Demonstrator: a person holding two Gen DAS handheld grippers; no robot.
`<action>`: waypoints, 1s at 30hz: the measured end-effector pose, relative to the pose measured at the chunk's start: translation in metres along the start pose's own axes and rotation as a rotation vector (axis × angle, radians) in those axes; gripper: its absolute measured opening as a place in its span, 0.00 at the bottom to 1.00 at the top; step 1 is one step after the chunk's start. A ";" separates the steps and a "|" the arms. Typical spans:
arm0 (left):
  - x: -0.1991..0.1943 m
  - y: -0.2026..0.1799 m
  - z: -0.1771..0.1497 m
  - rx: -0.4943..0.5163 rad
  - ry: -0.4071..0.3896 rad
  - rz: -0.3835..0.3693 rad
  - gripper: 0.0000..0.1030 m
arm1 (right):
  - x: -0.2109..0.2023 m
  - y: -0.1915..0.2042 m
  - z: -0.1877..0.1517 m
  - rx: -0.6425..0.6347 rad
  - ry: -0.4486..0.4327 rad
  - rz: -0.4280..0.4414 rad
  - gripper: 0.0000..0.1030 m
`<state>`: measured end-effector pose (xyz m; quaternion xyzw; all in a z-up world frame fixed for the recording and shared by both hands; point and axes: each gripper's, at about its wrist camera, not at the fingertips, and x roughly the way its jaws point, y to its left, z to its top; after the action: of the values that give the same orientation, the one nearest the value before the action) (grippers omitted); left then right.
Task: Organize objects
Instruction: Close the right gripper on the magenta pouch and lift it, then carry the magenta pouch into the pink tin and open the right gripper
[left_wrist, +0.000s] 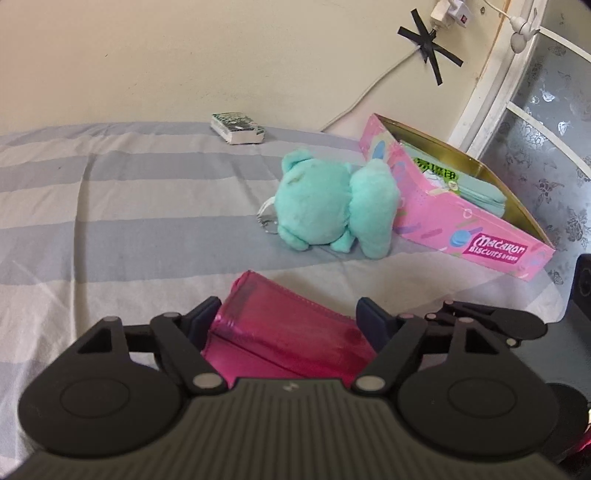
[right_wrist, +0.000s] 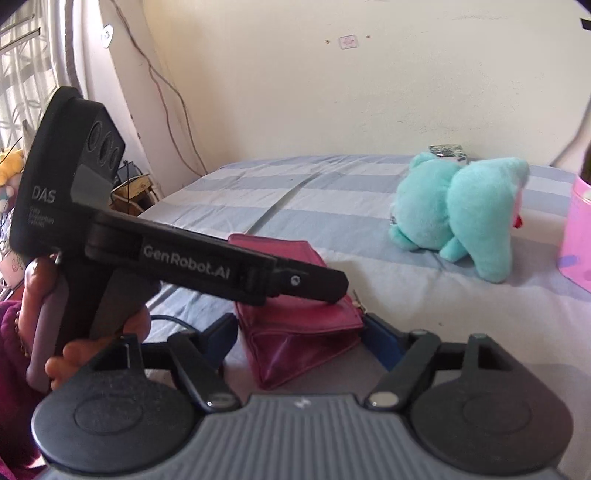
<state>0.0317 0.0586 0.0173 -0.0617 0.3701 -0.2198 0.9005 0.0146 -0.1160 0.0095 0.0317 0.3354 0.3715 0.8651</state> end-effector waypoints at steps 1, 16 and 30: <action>-0.001 -0.006 0.004 0.004 -0.009 -0.017 0.78 | -0.008 -0.005 -0.001 0.016 -0.020 0.002 0.73; 0.064 -0.191 0.091 0.303 -0.081 -0.187 0.80 | -0.156 -0.099 0.011 0.023 -0.342 -0.298 0.74; 0.164 -0.266 0.109 0.313 -0.001 -0.149 0.89 | -0.201 -0.209 -0.009 0.178 -0.371 -0.446 0.84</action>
<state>0.1169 -0.2577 0.0638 0.0517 0.3252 -0.3409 0.8805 0.0389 -0.4021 0.0510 0.1003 0.2018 0.1293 0.9656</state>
